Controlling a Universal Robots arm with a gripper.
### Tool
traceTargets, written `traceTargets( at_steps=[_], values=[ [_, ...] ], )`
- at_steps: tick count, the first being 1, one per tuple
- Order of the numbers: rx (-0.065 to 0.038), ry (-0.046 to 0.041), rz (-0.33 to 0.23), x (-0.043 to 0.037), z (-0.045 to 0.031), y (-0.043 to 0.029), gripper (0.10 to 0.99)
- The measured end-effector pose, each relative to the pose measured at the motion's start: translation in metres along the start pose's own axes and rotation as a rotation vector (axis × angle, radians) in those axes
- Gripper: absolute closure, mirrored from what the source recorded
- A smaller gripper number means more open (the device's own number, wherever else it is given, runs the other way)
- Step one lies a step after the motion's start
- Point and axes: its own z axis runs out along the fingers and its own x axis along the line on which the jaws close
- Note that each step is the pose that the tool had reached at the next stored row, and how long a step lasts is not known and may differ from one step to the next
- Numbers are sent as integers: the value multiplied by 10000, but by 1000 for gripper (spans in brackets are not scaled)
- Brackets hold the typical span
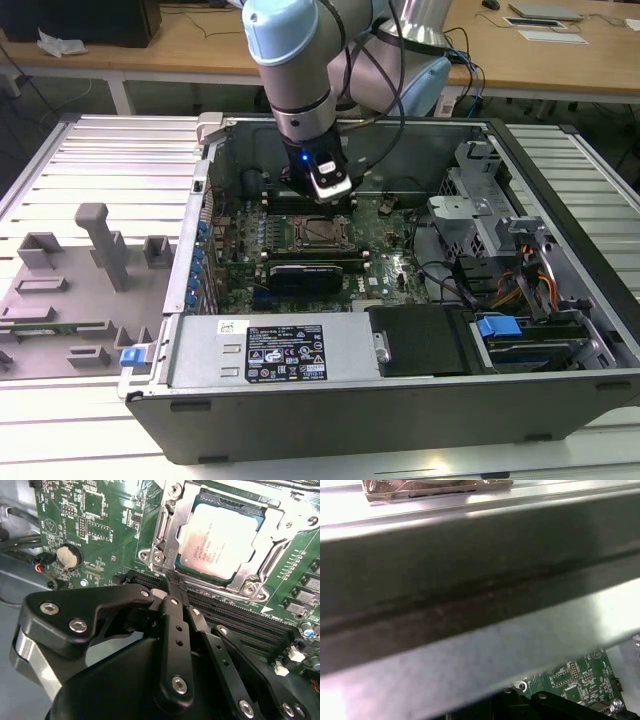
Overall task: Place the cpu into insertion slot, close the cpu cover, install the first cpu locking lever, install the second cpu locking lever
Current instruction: 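Install the first cpu locking lever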
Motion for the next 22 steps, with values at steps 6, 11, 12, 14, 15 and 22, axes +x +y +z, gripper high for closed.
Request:
traceTargets(
  at_steps=[6, 11, 12, 14, 15, 22],
  values=[
    [6, -3, 20, -1, -3, -2, 980],
    [38, -12, 10, -21, -91, 16, 980],
    [85, -25, -3, -25, -108, 19, 980],
    [215, -63, -39, -35, -155, 28, 980],
    [287, -83, -58, -42, -185, 34, 980],
    [454, -112, -99, -68, -298, 57, 980]
  ],
)
